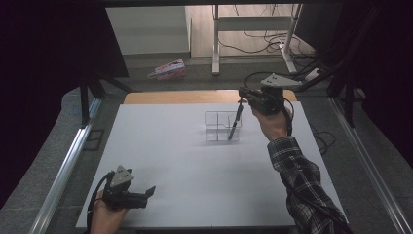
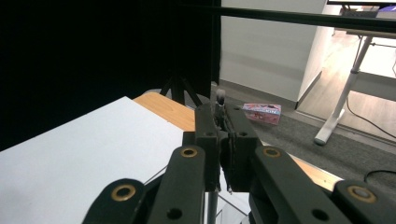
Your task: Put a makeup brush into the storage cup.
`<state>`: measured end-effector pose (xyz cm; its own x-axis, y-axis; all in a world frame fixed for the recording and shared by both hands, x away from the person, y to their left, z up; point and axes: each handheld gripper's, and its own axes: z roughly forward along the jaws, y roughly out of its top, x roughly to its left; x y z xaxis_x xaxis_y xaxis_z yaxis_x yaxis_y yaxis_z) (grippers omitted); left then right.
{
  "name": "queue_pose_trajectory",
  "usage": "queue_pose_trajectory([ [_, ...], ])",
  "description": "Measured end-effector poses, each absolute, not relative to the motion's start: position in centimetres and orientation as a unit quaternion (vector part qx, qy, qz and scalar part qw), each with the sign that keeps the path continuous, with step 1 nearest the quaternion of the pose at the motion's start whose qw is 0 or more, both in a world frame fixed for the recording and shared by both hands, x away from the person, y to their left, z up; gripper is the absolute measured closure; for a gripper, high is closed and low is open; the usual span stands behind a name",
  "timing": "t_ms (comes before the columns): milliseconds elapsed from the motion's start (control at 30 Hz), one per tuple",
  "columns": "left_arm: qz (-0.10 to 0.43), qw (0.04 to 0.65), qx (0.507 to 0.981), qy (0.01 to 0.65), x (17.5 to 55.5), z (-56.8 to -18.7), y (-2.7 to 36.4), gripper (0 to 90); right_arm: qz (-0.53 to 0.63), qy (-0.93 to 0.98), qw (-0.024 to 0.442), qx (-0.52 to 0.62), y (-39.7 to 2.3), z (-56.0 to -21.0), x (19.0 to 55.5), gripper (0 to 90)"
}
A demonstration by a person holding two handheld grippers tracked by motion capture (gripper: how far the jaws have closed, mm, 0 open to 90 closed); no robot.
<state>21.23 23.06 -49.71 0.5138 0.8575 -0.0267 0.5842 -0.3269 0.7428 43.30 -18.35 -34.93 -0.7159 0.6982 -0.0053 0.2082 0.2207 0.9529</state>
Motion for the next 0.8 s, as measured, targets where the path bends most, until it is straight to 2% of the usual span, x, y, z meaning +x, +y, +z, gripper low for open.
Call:
queue_pose_trajectory([
  [800,0.194,0.356,0.796,0.450,21.2,-49.7,22.8,0.1,0.532,0.751,0.225,0.319,-18.0,-37.9,44.8,85.3],
])
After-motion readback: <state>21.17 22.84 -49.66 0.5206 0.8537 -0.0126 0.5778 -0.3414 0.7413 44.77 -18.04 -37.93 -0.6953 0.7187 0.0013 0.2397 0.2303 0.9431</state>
